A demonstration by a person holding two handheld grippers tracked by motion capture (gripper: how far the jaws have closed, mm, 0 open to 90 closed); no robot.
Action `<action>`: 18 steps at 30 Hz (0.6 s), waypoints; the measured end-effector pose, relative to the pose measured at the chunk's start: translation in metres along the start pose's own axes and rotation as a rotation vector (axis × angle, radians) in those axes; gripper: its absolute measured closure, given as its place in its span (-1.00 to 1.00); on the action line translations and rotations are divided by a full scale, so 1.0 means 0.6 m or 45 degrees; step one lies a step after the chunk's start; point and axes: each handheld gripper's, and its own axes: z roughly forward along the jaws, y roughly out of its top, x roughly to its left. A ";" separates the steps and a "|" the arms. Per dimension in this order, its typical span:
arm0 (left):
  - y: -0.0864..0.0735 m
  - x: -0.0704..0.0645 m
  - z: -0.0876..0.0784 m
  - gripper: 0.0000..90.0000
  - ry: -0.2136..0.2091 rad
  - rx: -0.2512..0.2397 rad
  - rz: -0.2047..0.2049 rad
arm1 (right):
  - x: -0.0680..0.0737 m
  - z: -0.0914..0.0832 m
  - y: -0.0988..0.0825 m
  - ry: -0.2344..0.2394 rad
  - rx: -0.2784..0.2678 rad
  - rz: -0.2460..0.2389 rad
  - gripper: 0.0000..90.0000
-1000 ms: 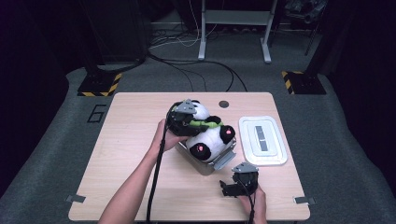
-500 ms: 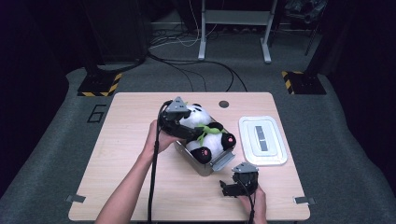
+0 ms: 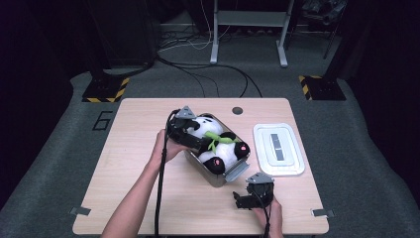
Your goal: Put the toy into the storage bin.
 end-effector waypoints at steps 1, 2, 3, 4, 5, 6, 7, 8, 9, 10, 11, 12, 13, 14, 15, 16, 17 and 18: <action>-0.003 0.001 0.002 -0.65 0.004 0.001 -0.007 | 0.000 0.000 0.000 0.000 0.000 0.000 -0.97; -0.005 0.000 0.005 -0.65 0.008 0.009 -0.009 | 0.000 0.000 0.000 0.000 0.000 0.000 -0.97; -0.007 -0.001 0.007 -0.65 0.020 0.022 -0.004 | 0.000 0.000 0.000 0.000 0.000 0.000 -0.97; -0.008 -0.002 0.010 -0.64 0.032 0.034 -0.002 | 0.000 0.000 0.000 0.000 0.000 0.000 -0.97; -0.008 -0.003 0.011 -0.65 0.042 0.045 0.005 | 0.000 0.000 0.000 0.000 0.000 0.000 -0.97; -0.009 -0.004 0.014 -0.64 0.051 0.049 0.004 | 0.000 0.000 0.000 0.000 0.000 0.000 -0.97; -0.009 -0.004 0.014 -0.64 0.057 0.056 0.010 | 0.000 0.000 0.000 0.000 0.000 0.000 -0.97; -0.009 -0.004 0.015 -0.64 0.056 0.055 0.005 | 0.000 0.000 0.000 0.000 0.000 0.000 -0.97; -0.009 -0.004 0.014 -0.65 0.057 0.051 0.004 | 0.000 0.000 0.000 0.000 0.000 0.000 -0.97; -0.009 -0.005 0.012 -0.65 0.059 0.043 0.001 | 0.000 0.000 0.000 0.000 0.000 -0.001 -0.97; -0.008 -0.005 0.007 -0.65 0.063 0.033 0.002 | 0.000 0.000 0.000 0.000 0.000 0.000 -0.97; -0.008 -0.006 0.002 -0.65 0.063 0.018 -0.003 | 0.000 0.000 0.000 0.000 0.000 0.000 -0.97; -0.007 -0.007 -0.005 -0.66 0.053 -0.008 -0.004 | 0.000 0.000 0.000 0.000 0.000 0.000 -0.97; -0.006 -0.010 -0.013 -0.66 0.042 -0.037 -0.015 | 0.000 0.000 0.000 0.000 0.000 0.000 -0.97; -0.005 -0.014 -0.021 -0.66 0.044 -0.064 -0.017 | 0.000 0.000 0.000 0.001 0.000 -0.001 -0.97; -0.003 -0.018 -0.028 -0.67 0.035 -0.077 -0.003 | 0.000 0.000 0.000 0.002 0.000 -0.001 -0.97; -0.001 -0.023 -0.033 -0.67 0.019 -0.085 0.007 | 0.000 0.000 0.000 0.003 0.000 -0.001 -0.97; 0.000 -0.030 -0.038 -0.67 0.010 -0.082 0.020 | 0.000 0.000 0.000 0.002 0.000 -0.001 -0.97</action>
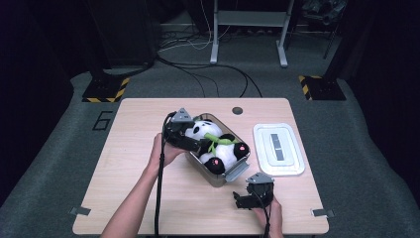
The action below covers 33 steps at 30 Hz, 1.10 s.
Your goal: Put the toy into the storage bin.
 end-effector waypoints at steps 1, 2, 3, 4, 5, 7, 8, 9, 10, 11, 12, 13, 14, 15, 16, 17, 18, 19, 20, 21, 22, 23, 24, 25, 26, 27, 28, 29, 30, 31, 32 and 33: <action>0.001 -0.005 -0.002 -0.67 -0.009 -0.006 0.009 | 0.000 0.000 0.000 0.000 0.000 0.000 -0.97; 0.001 -0.010 -0.004 -0.67 -0.027 -0.012 0.013 | 0.000 0.000 0.000 0.000 0.000 0.000 -0.97; 0.002 -0.016 -0.004 -0.67 -0.038 -0.011 0.017 | 0.000 0.000 0.000 0.000 0.000 0.000 -0.97; 0.002 -0.022 -0.004 -0.67 -0.048 -0.005 0.031 | 0.000 0.000 0.000 0.000 0.000 0.000 -0.97; 0.001 -0.028 -0.003 -0.67 -0.060 -0.004 0.034 | 0.000 0.000 0.000 0.000 0.000 0.000 -0.96; -0.002 -0.040 0.002 -0.67 -0.068 0.011 0.052 | 0.000 0.000 0.000 0.000 0.000 0.000 -0.96; -0.004 -0.045 0.006 -0.67 -0.061 0.035 0.069 | 0.000 0.000 0.000 0.000 0.000 0.000 -0.97; -0.008 -0.050 0.011 -0.67 -0.051 0.048 0.076 | 0.000 0.000 0.000 0.000 0.000 0.000 -0.96; -0.011 -0.055 0.017 -0.67 -0.047 0.072 0.084 | 0.000 0.000 0.000 0.000 0.000 0.000 -0.97; -0.015 -0.057 0.022 -0.67 -0.038 0.085 0.090 | 0.000 0.000 0.000 0.000 0.000 0.000 -0.97; -0.019 -0.059 0.025 -0.67 -0.026 0.085 0.082 | 0.000 0.000 0.000 0.000 0.000 0.000 -0.97; -0.022 -0.058 0.028 -0.67 -0.032 0.081 0.068 | 0.000 0.000 0.000 -0.001 0.000 0.000 -0.97; -0.024 -0.058 0.030 -0.67 -0.025 0.089 0.064 | 0.000 0.000 0.000 -0.001 0.000 -0.001 -0.97; -0.026 -0.060 0.033 -0.67 -0.014 0.094 0.058 | 0.000 0.000 0.000 0.000 0.000 -0.001 -0.97; -0.028 -0.060 0.037 -0.67 -0.008 0.108 0.062 | 0.000 0.000 0.000 0.000 0.000 0.000 -0.96; -0.030 -0.061 0.041 -0.67 0.004 0.124 0.066 | 0.000 0.000 0.000 -0.001 0.000 0.000 -0.97; -0.032 -0.062 0.045 -0.67 0.011 0.141 0.076 | 0.000 0.000 0.000 -0.001 0.000 0.000 -0.96; -0.034 -0.062 0.050 -0.66 0.018 0.148 0.067 | 0.000 0.000 0.000 0.000 0.001 0.001 -0.97; -0.035 -0.062 0.053 -0.66 0.023 0.160 0.075 | 0.000 0.000 0.000 0.000 0.001 0.002 -0.96; -0.036 -0.061 0.057 -0.66 0.028 0.164 0.074 | 0.000 0.000 0.000 0.000 0.002 0.002 -0.96; -0.037 -0.061 0.060 -0.65 0.029 0.181 0.070 | 0.000 0.000 0.000 0.000 0.001 0.002 -0.96; -0.038 -0.061 0.064 -0.64 0.032 0.184 0.061 | 0.000 0.000 0.000 0.000 0.001 0.002 -0.96; -0.038 -0.062 0.068 -0.63 0.041 0.196 0.060 | 0.000 0.000 0.000 0.000 0.001 0.001 -0.97; -0.038 -0.062 0.071 -0.63 0.045 0.202 0.067 | 0.000 0.000 0.000 0.000 0.001 0.002 -0.96; -0.038 -0.062 0.073 -0.62 0.046 0.212 0.072 | 0.000 0.000 0.000 0.000 0.001 0.002 -0.96; -0.037 -0.061 0.074 -0.62 0.041 0.221 0.075 | 0.000 0.000 0.000 0.000 0.001 0.002 -0.96; -0.036 -0.059 0.074 -0.62 0.037 0.221 0.076 | 0.000 0.000 0.000 0.000 0.001 0.002 -0.96; -0.034 -0.058 0.071 -0.61 0.026 0.211 0.077 | 0.000 0.000 0.000 0.000 0.001 0.001 -0.96; -0.032 -0.057 0.068 -0.61 0.018 0.196 0.067 | 0.000 0.000 0.000 0.001 0.001 0.002 -0.96; -0.028 -0.055 0.063 -0.62 0.008 0.176 0.063 | 0.000 0.000 0.000 0.000 0.001 0.002 -0.96; -0.024 -0.053 0.058 -0.65 0.005 0.144 0.046 | 0.000 0.000 0.000 0.001 0.001 0.002 -0.96; -0.019 -0.050 0.053 -0.66 0.005 0.118 0.041 | 0.000 0.000 0.000 0.001 0.001 0.002 -0.96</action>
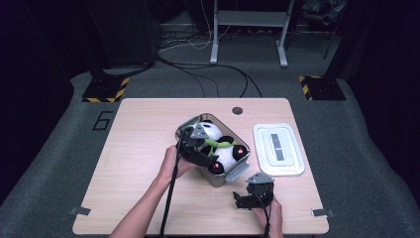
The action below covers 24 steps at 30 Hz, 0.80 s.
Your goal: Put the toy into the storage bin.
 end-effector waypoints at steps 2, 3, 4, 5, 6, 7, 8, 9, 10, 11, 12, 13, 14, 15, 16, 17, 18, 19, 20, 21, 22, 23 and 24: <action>0.010 0.008 -0.005 -0.66 0.015 -0.021 -0.017 | 0.000 0.000 0.000 0.000 0.000 0.000 -0.96; 0.014 0.013 -0.004 -0.66 0.015 -0.021 -0.028 | 0.000 0.000 0.000 0.000 0.000 0.000 -0.96; 0.018 0.019 -0.001 -0.66 0.014 -0.010 -0.042 | 0.000 0.000 0.000 0.000 0.000 0.000 -0.96; 0.020 0.024 0.004 -0.66 0.023 0.004 -0.055 | 0.000 0.000 0.000 0.000 0.000 0.000 -0.96; 0.021 0.030 0.011 -0.66 0.013 0.024 -0.073 | 0.000 0.000 0.000 0.000 0.000 -0.001 -0.96; 0.021 0.033 0.018 -0.66 0.011 0.041 -0.089 | 0.000 0.000 0.000 0.000 0.000 -0.001 -0.96; 0.021 0.036 0.023 -0.66 0.008 0.050 -0.096 | 0.000 0.000 0.000 0.000 0.000 0.000 -0.96; 0.021 0.038 0.027 -0.66 0.005 0.070 -0.098 | 0.000 0.000 0.000 0.000 0.000 -0.001 -0.96; 0.021 0.038 0.030 -0.66 0.010 0.085 -0.099 | 0.000 0.000 0.000 0.000 0.000 -0.001 -0.96; 0.021 0.038 0.035 -0.66 0.009 0.102 -0.097 | 0.000 0.000 0.000 0.000 0.000 0.000 -0.96; 0.020 0.038 0.039 -0.66 0.011 0.124 -0.099 | 0.000 0.000 0.000 0.000 0.000 0.000 -0.96; 0.019 0.037 0.044 -0.66 0.018 0.141 -0.101 | 0.000 0.000 0.000 0.000 0.000 -0.001 -0.96; 0.017 0.038 0.050 -0.67 0.016 0.169 -0.100 | 0.000 0.000 0.000 0.000 0.000 0.000 -0.96; 0.015 0.037 0.056 -0.67 0.027 0.191 -0.099 | 0.000 0.000 0.000 0.000 0.000 0.000 -0.96; 0.013 0.038 0.060 -0.67 0.027 0.207 -0.101 | 0.000 0.000 0.000 0.004 0.002 -0.006 -0.96; 0.012 0.039 0.064 -0.67 0.028 0.223 -0.112 | 0.000 0.000 0.000 0.003 0.002 -0.005 -0.96; 0.012 0.040 0.066 -0.67 0.030 0.232 -0.116 | 0.000 0.000 0.000 0.003 0.001 -0.004 -0.96; 0.013 0.041 0.067 -0.67 0.029 0.238 -0.107 | 0.000 0.000 0.000 0.003 0.002 -0.005 -0.96; 0.014 0.041 0.065 -0.67 0.029 0.232 -0.114 | 0.000 0.000 0.000 0.003 0.001 -0.005 -0.96; 0.015 0.041 0.060 -0.67 0.029 0.215 -0.121 | 0.000 0.000 0.000 0.004 0.002 -0.005 -0.96; 0.017 0.041 0.053 -0.67 0.024 0.203 -0.124 | 0.000 0.000 0.000 0.003 0.001 -0.006 -0.96; 0.018 0.040 0.045 -0.67 0.017 0.182 -0.127 | 0.000 0.000 0.000 0.004 0.001 -0.005 -0.96; 0.018 0.037 0.036 -0.67 0.003 0.156 -0.131 | 0.000 0.000 0.000 0.004 0.000 -0.004 -0.96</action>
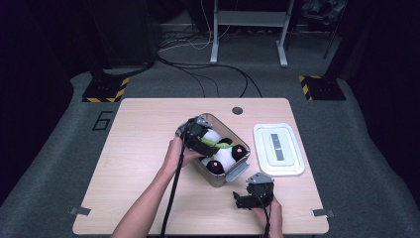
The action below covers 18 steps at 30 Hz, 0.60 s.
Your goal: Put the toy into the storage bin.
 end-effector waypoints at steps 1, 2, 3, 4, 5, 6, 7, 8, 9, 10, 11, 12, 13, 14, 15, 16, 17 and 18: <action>-0.001 -0.004 -0.009 -0.67 -0.010 -0.024 0.002 | 0.000 0.000 0.000 -0.002 -0.001 0.003 -0.96; -0.003 -0.010 -0.018 -0.67 -0.017 -0.040 0.013 | 0.000 0.000 0.000 -0.002 -0.001 0.003 -0.96; -0.005 -0.016 -0.025 -0.67 -0.036 -0.050 0.026 | 0.000 0.000 0.000 -0.002 -0.001 0.003 -0.96; -0.008 -0.023 -0.031 -0.67 -0.047 -0.058 0.041 | 0.000 0.000 0.000 0.000 0.001 -0.002 -0.96; -0.012 -0.030 -0.035 -0.68 -0.050 -0.053 0.056 | 0.000 0.000 0.000 0.001 0.000 -0.003 -0.96; -0.015 -0.036 -0.037 -0.69 -0.048 -0.046 0.070 | 0.000 0.000 0.000 0.000 0.000 -0.002 -0.96; -0.019 -0.040 -0.040 -0.70 -0.052 -0.040 0.075 | 0.000 0.000 0.000 0.000 0.000 -0.001 -0.96; -0.023 -0.042 -0.041 -0.71 -0.055 -0.042 0.076 | 0.000 0.000 0.000 0.000 0.000 -0.001 -0.96; -0.027 -0.043 -0.043 -0.71 -0.054 -0.039 0.076 | 0.000 0.000 0.000 0.000 0.000 -0.001 -0.96; -0.030 -0.044 -0.043 -0.71 -0.053 -0.041 0.074 | 0.000 0.000 0.000 0.000 0.000 -0.002 -0.96; -0.032 -0.043 -0.043 -0.71 -0.058 -0.039 0.069 | 0.000 0.000 0.000 0.000 0.000 -0.001 -0.96; -0.033 -0.043 -0.043 -0.71 -0.050 -0.028 0.073 | 0.000 0.000 0.000 0.000 0.000 -0.001 -0.96; -0.035 -0.044 -0.040 -0.72 -0.047 -0.026 0.073 | 0.000 0.000 0.000 0.000 0.000 -0.001 -0.96; -0.036 -0.045 -0.039 -0.72 -0.046 -0.018 0.075 | 0.000 0.000 0.000 0.000 0.000 -0.001 -0.96; -0.036 -0.046 -0.036 -0.72 -0.043 -0.015 0.075 | 0.000 0.000 0.000 0.000 0.000 -0.001 -0.96; -0.036 -0.047 -0.034 -0.72 -0.046 -0.006 0.075 | 0.000 0.000 0.000 0.000 0.000 -0.002 -0.96; -0.036 -0.048 -0.031 -0.72 -0.040 0.006 0.083 | 0.000 0.000 0.000 0.000 0.000 -0.001 -0.96; -0.037 -0.050 -0.028 -0.72 -0.038 0.013 0.080 | 0.000 0.000 0.000 0.000 0.000 -0.001 -0.96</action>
